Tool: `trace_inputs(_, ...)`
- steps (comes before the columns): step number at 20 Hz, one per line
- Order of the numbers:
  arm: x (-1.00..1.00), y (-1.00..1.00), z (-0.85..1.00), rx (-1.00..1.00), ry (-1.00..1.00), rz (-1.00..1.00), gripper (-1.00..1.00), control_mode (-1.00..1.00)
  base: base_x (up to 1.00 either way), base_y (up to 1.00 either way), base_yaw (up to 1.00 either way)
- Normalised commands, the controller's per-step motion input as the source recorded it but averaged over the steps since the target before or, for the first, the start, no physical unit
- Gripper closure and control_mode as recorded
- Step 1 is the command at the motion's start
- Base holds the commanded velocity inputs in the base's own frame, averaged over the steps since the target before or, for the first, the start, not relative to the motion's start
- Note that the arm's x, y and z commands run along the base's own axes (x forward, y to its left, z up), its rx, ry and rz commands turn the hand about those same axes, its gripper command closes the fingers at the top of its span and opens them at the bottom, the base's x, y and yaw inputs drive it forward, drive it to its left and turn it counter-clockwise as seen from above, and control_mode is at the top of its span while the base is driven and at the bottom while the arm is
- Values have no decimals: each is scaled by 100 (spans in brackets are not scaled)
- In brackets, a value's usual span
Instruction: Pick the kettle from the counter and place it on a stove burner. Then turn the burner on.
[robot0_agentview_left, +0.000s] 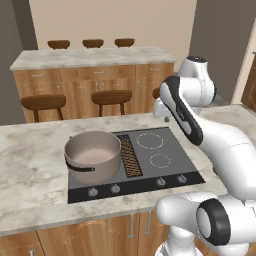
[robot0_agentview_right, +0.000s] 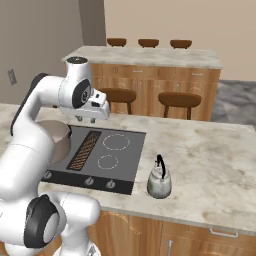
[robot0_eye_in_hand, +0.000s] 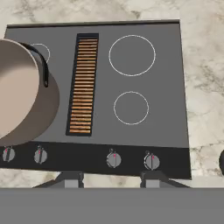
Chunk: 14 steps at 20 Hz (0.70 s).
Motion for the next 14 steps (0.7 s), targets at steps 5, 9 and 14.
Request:
trace_inputs(5,-3,-30,0,-1,3,12,-100,-100,0,0,0)
trace_inputs(9,-4,-64,0,-3,25,21,-100,-100,0,0,0)
trace_inputs(14,-8,-79,-4,-2,28,22,-100,-100,0,0,0)
